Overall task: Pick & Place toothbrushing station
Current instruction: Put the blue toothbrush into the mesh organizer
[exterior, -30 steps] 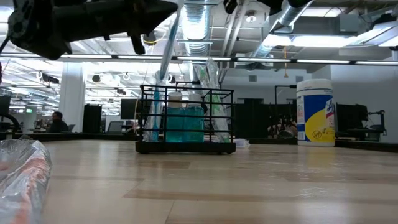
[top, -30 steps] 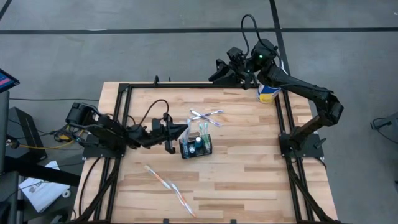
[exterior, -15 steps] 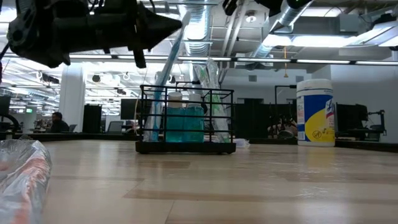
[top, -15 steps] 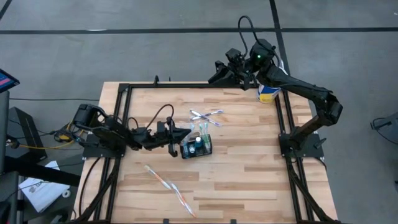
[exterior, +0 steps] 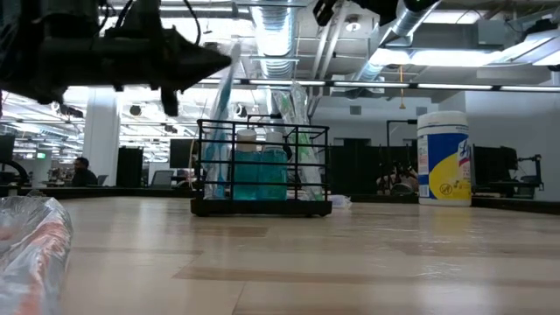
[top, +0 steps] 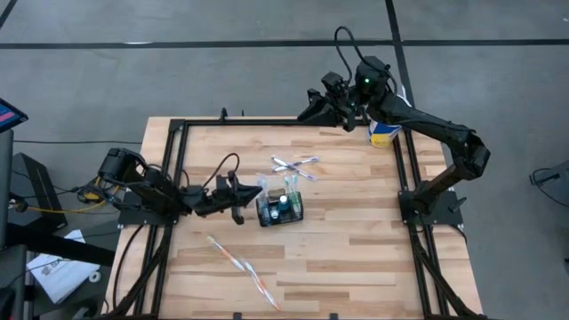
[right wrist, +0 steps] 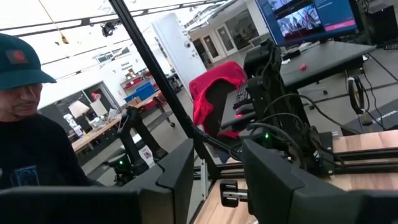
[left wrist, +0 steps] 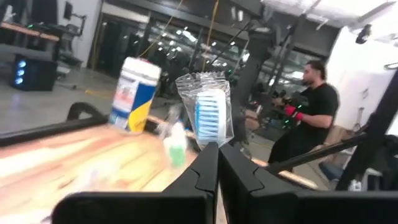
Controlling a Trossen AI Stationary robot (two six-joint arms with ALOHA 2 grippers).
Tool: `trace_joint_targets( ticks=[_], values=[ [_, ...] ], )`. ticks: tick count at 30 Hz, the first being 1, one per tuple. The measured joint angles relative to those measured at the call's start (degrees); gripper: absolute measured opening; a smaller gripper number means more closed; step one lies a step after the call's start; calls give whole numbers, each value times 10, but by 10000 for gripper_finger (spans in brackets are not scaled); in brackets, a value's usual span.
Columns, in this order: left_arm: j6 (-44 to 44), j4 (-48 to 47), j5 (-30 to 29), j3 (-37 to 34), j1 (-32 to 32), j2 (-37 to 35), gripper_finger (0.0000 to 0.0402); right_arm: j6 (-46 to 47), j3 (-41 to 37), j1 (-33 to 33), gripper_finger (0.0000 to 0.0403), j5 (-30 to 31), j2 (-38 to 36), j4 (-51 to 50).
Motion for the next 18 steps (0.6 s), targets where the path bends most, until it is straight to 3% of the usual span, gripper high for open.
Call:
trace_joint_targets(
  ticks=[18],
  values=[
    [-47, -13, 14, -43, -13, 0, 0, 0, 0, 0, 127, 4, 1, 2]
  ],
)
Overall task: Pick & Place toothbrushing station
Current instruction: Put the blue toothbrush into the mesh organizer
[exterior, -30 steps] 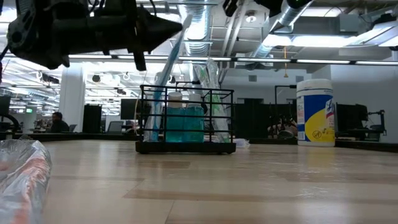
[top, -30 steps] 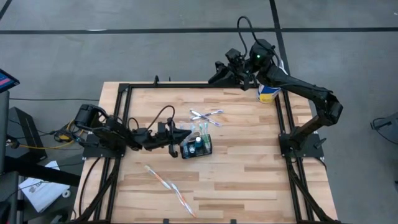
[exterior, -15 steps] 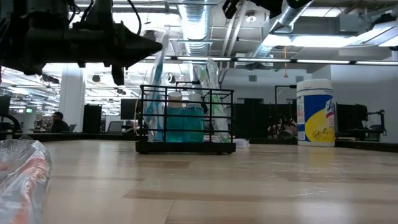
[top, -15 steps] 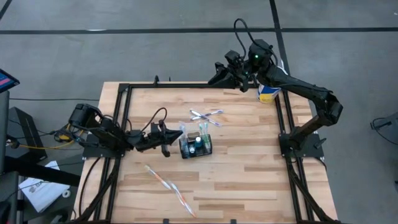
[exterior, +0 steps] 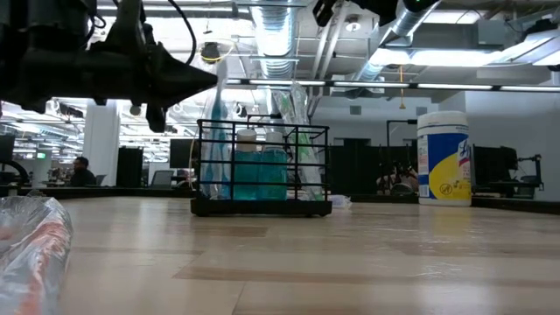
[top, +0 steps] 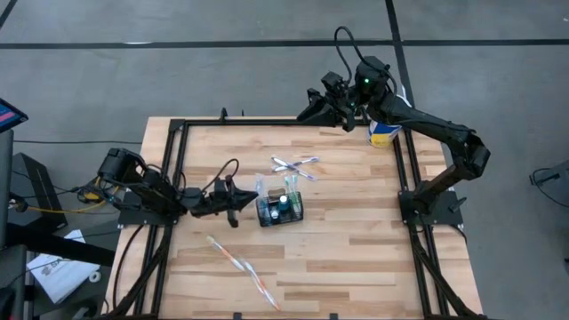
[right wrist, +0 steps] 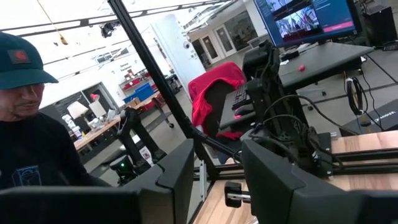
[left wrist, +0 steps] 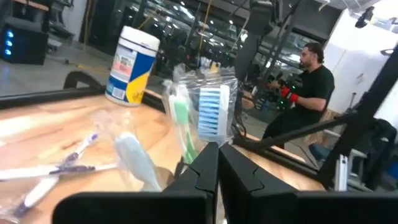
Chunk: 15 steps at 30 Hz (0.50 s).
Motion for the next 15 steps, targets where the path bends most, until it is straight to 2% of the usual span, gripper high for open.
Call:
trace_joint_targets(
  ticks=[9, 12, 15],
  values=[
    [-66, -28, 43, -4, -2, 0, 5, 1, 0, 1, 127, 1, 0, 0],
    [-84, -39, 43, -4, -1, 0, 20, 1, 0, 1, 127, 1, 0, 2],
    [-111, -42, 43, -4, -1, 0, 53, 2, 0, 1, 127, 0, 0, 2]
  ],
)
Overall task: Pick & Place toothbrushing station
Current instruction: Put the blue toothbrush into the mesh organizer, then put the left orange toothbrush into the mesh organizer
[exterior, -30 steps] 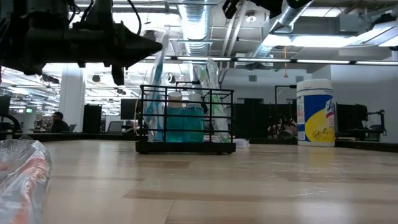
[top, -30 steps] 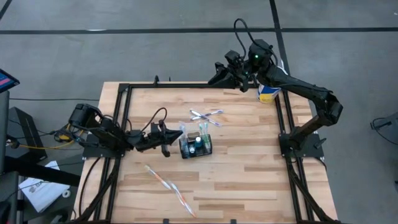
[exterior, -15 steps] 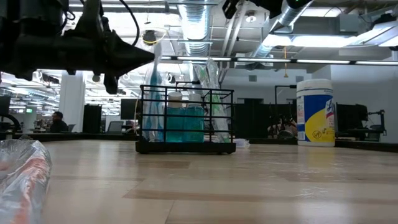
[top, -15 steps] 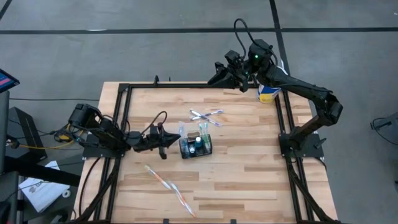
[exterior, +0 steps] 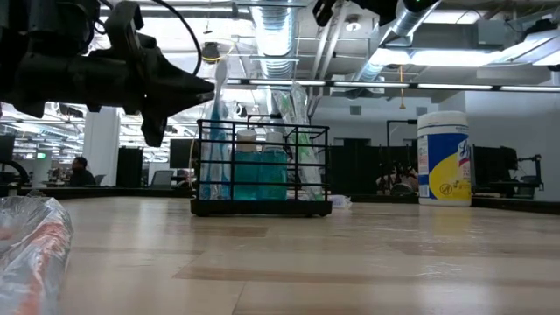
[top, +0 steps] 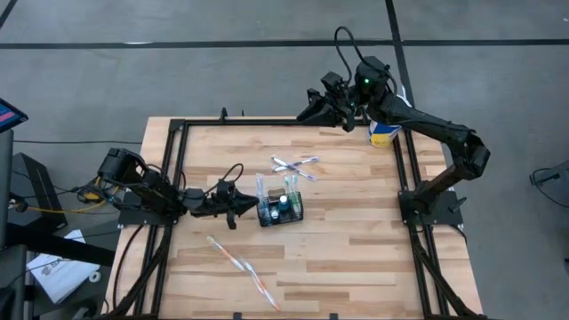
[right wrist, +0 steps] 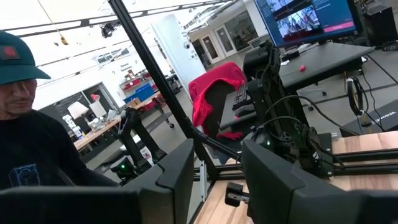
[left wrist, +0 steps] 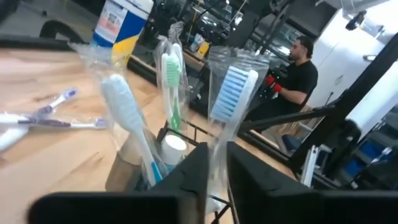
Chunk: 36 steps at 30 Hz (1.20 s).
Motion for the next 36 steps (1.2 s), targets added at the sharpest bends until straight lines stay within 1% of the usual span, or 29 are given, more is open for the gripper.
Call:
trace_joint_targets(
  ticks=[4, 10, 12, 14, 16, 20, 23, 25, 27, 29, 31, 36],
  values=[
    [-37, 0, 0, 0, 0, 0, 121, 0, 0, 0, 127, 0, 0, 0],
    [-43, 3, 0, 0, 0, -1, 242, 0, 0, 0, 127, -1, 0, 0],
    [-43, 4, 0, 0, 0, -13, 269, 0, 0, 0, 127, -1, 0, 1],
    [-33, 4, -12, 0, 0, -32, 284, 0, 0, 0, 127, -2, 0, 3],
    [-6, 3, -37, 0, 0, -58, 289, 0, 0, 0, 127, -2, 0, 7],
    [54, -3, -84, -10, 10, -117, 286, 9, 0, 0, 127, -2, 0, 24],
    [50, -31, -100, -32, 31, -164, 282, 22, 0, 0, 127, -2, 0, 48],
    [45, -32, -111, -37, 45, -197, 277, 25, 0, 0, 127, -2, 0, 62],
    [37, -31, -109, -34, 63, -237, 270, 33, 0, 0, 127, 0, 0, 78],
    [37, -31, -85, -19, 84, -268, 258, 35, 0, 0, 127, 5, 0, 92],
    [40, -32, -50, -1, 104, -296, 246, 35, 0, 0, 127, 22, 0, 104],
    [32, -48, 75, 66, 155, -338, 219, 35, 0, 5, 127, 95, 0, 114]
  ],
)
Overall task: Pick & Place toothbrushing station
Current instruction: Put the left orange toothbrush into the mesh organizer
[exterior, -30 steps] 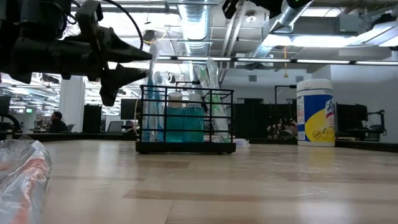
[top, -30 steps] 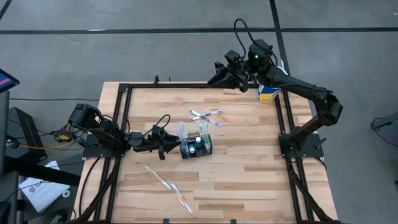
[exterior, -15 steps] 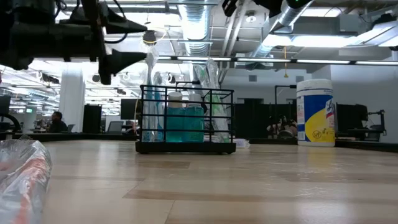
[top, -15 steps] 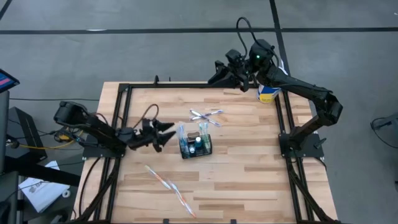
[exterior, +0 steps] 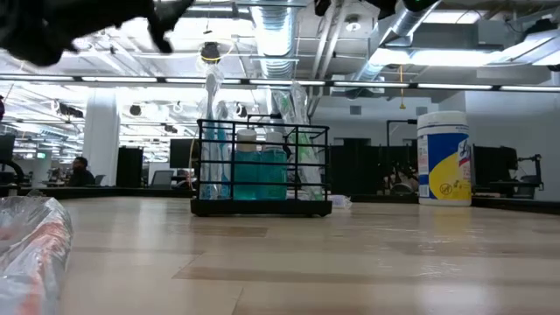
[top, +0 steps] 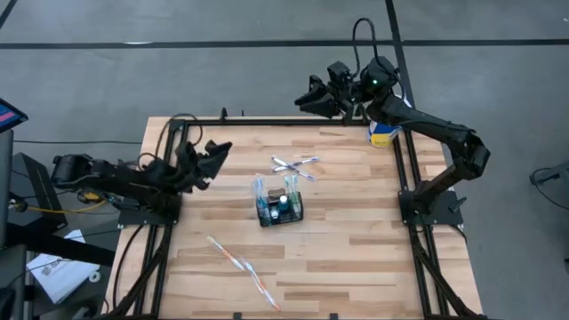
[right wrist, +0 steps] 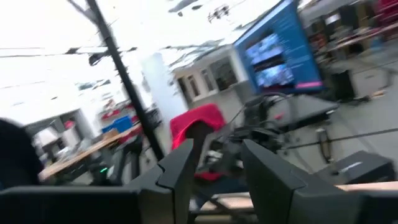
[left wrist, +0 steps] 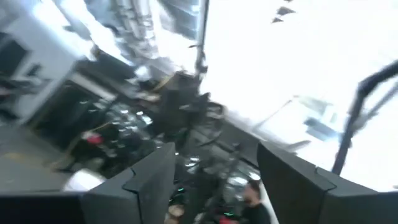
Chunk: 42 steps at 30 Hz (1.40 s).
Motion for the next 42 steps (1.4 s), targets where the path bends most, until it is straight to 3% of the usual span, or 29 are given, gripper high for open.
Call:
trace_joint_targets(
  ticks=[3, 8, 10, 16, 22, 26, 31, 36, 42],
  values=[
    [-34, -123, 83, 46, 35, -25, 208, -6, 0, 8, 127, 57, 0, -1],
    [-61, -607, 239, 149, 103, -64, 194, -48, 0, 19, 127, 120, 0, 2],
    [-36, -738, 271, 182, 125, -72, 189, -45, 0, 19, 127, 129, 0, 15],
    [-60, -900, 288, 240, 177, -110, 178, -7, 0, 16, 127, 133, 0, 27],
    [-136, -1107, 249, 273, 179, -141, 175, -24, 0, 23, 127, 126, 0, 21],
    [-291, -1199, 249, 267, 156, -148, 175, -35, 0, 17, 127, 111, 0, 18],
    [-475, -1213, 236, 249, 72, -131, 175, -35, 0, 9, 127, 35, 0, -8],
    [-631, -1215, 199, 245, -46, -64, 175, -67, 0, 11, 127, -47, 0, -47],
    [-834, -1236, 194, 244, -164, 37, 175, -132, 0, 14, 127, -72, 0, -93]
  ],
)
